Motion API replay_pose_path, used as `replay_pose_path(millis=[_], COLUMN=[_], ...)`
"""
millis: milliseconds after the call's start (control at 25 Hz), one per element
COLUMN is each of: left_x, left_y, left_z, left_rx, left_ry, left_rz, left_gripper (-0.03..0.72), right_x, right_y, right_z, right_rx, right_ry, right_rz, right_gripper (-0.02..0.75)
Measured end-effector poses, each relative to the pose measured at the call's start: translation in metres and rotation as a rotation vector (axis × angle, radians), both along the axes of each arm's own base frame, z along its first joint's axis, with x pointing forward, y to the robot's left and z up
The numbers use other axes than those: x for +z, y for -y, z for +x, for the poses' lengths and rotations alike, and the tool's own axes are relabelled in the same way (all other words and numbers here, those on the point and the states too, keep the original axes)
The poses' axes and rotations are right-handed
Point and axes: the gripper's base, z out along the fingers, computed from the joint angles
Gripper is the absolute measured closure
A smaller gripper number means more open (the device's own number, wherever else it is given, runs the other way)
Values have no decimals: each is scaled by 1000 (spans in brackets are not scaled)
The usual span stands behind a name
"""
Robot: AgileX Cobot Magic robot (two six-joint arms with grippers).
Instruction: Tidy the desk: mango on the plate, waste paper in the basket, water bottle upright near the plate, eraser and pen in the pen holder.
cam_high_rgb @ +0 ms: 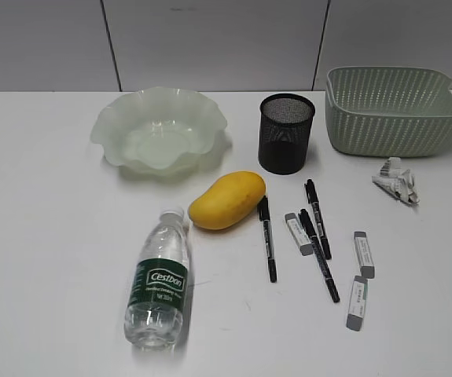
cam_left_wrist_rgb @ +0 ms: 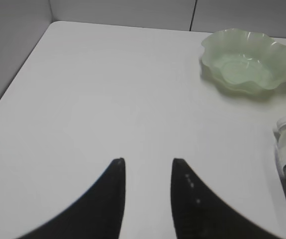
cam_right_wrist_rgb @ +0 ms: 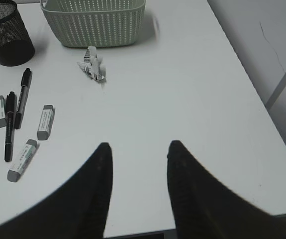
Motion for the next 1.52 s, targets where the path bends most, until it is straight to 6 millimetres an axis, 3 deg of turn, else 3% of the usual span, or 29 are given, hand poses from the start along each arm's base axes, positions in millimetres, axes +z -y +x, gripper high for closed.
replay_pose_path(millis=[1160,1360,1520], left_x=[0,3,19], left_y=[0,2,12], left_z=[0,16,51], left_rx=[0,-6,-68], left_ry=[-2,-77,-56], left_rz=[0,3,-33], left_gripper=[453,453,453], right_x=[0,0,0], right_y=[0,0,0], right_z=[0,0,0], right_rx=[-1,-1,-1], right_ry=[0,0,0], right_rz=[-1,-2,-2], right_gripper=[430,430,430])
